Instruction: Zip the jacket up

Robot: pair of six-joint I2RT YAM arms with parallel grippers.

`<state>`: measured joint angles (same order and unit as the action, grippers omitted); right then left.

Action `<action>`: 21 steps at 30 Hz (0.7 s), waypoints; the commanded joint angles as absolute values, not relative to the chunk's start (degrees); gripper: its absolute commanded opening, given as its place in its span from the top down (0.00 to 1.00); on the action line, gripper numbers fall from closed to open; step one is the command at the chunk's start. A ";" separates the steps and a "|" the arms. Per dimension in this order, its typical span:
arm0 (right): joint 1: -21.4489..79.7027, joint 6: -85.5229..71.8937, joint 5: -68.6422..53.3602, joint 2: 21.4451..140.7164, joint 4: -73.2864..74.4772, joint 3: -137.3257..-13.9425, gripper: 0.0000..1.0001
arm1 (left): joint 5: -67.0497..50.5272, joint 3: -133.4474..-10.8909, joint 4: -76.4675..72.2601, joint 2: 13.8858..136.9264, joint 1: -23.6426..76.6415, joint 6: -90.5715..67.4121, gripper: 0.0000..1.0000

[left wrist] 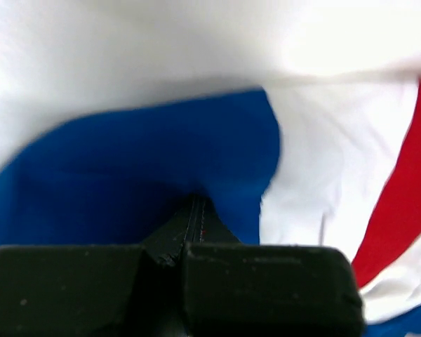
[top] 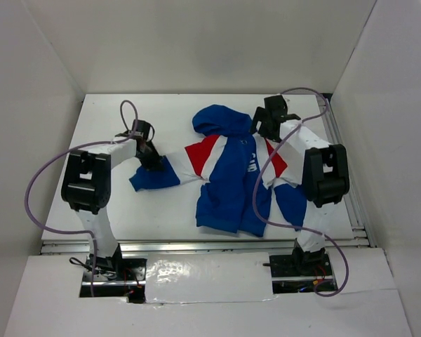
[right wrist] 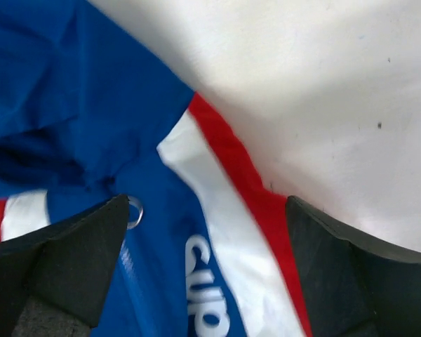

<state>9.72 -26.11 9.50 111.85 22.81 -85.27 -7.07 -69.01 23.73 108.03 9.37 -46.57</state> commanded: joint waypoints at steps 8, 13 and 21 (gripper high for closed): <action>25.91 -32.41 10.30 81.76 23.91 -58.66 0.00 | -7.03 -92.97 28.99 124.96 2.11 -40.61 1.00; 31.02 -38.23 5.63 72.43 22.06 -48.00 0.00 | -8.69 -95.47 30.16 122.71 2.11 -39.21 1.00; 33.48 -44.38 -5.71 59.50 15.03 -35.51 0.00 | -13.25 -81.66 27.60 99.16 14.29 -37.62 0.30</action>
